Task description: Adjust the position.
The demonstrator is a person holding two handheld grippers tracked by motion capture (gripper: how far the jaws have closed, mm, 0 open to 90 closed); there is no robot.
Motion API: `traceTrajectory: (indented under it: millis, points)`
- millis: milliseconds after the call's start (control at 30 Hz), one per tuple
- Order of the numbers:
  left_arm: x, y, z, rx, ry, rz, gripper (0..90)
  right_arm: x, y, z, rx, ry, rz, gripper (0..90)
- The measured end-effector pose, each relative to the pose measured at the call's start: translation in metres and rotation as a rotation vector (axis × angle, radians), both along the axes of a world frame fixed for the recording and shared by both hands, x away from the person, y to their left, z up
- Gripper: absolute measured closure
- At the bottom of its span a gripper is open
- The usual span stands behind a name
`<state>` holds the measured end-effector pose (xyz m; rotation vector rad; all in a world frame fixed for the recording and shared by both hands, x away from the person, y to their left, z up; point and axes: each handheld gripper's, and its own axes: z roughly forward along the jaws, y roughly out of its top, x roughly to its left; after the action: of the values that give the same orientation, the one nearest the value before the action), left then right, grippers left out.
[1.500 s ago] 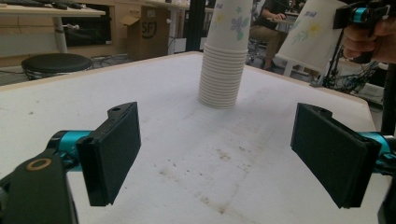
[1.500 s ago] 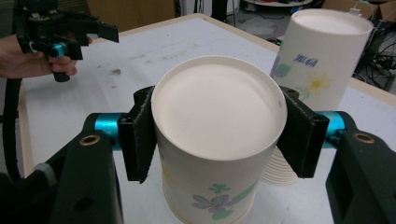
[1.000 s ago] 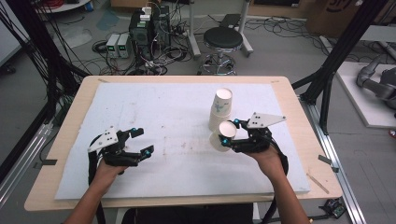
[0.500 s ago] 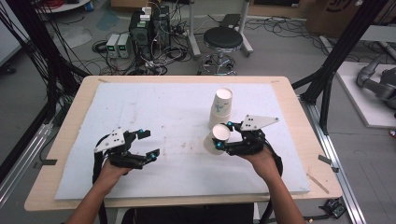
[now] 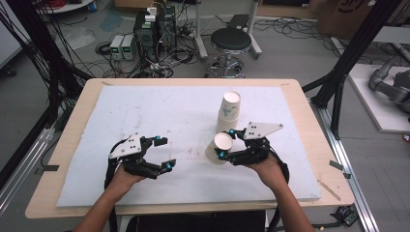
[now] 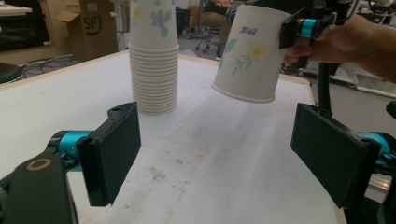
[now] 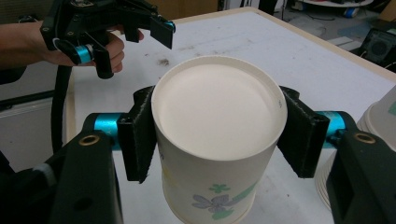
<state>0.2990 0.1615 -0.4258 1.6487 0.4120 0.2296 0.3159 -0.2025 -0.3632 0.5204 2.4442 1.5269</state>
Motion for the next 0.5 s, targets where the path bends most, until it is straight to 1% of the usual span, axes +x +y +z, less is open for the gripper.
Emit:
traceTrajectory:
  millis: [100,200,300,433,500]
  points:
    - [0.001,-0.005,0.001,0.0,-0.003,-0.017,16.1,0.0,0.001,0.0,0.0,0.008,0.004,36.7]
    - [0.002,-0.014,0.003,0.012,-0.007,-0.039,16.1,0.0,0.004,0.0,0.001,0.009,0.015,36.7]
    - [0.005,-0.027,0.003,0.021,-0.007,-0.065,16.0,-0.001,0.008,-0.002,-0.005,0.017,0.029,36.7]
    - [0.009,-0.046,0.002,0.046,-0.011,-0.099,16.0,-0.001,0.012,-0.003,-0.009,0.018,0.038,36.7]
    - [0.01,-0.054,0.001,0.047,-0.01,-0.117,16.0,-0.001,0.012,-0.003,-0.01,0.024,0.04,36.7]
